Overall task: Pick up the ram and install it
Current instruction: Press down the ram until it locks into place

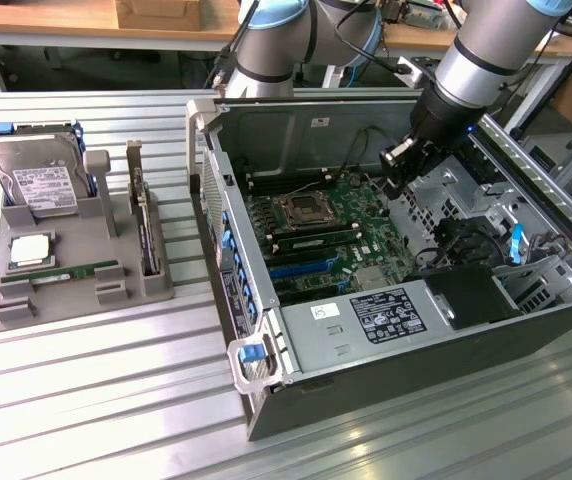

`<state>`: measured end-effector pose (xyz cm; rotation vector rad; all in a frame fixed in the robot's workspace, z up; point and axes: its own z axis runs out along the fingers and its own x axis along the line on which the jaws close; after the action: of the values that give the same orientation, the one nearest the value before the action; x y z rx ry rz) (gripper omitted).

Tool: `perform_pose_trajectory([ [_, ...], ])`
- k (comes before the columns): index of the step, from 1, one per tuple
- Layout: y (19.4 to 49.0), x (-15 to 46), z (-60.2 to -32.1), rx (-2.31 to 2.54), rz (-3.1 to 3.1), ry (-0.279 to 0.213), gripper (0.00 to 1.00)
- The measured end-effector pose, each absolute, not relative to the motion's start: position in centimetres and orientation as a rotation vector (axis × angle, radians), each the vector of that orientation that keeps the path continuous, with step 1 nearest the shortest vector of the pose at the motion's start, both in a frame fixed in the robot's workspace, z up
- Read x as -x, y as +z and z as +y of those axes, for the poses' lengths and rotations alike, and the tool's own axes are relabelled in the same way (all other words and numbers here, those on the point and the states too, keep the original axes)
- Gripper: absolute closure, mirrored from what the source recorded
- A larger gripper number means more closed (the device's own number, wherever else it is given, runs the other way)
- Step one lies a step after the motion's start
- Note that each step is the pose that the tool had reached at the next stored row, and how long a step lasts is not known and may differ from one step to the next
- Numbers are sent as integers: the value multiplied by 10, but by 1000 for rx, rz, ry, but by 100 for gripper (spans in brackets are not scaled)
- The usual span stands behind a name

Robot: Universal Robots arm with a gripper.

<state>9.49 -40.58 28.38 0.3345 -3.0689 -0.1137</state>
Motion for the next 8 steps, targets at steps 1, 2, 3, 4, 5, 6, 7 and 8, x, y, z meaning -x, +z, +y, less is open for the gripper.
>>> perform_pose_trajectory([
  [1,284,-95,-406,-310,-3072,-114,90],
  [2,284,-95,-406,-291,-3074,-114,90],
  [3,284,-95,-406,-275,-3076,-114,90],
  [4,284,-95,-406,-262,-3078,-114,90],
  [5,284,-95,-406,-241,-3080,-114,90],
  [6,284,-95,-406,-211,-3083,-114,90],
  [7,284,-95,-406,-193,-3084,-114,90],
  [8,284,-95,-406,-176,-3086,-114,90],
])
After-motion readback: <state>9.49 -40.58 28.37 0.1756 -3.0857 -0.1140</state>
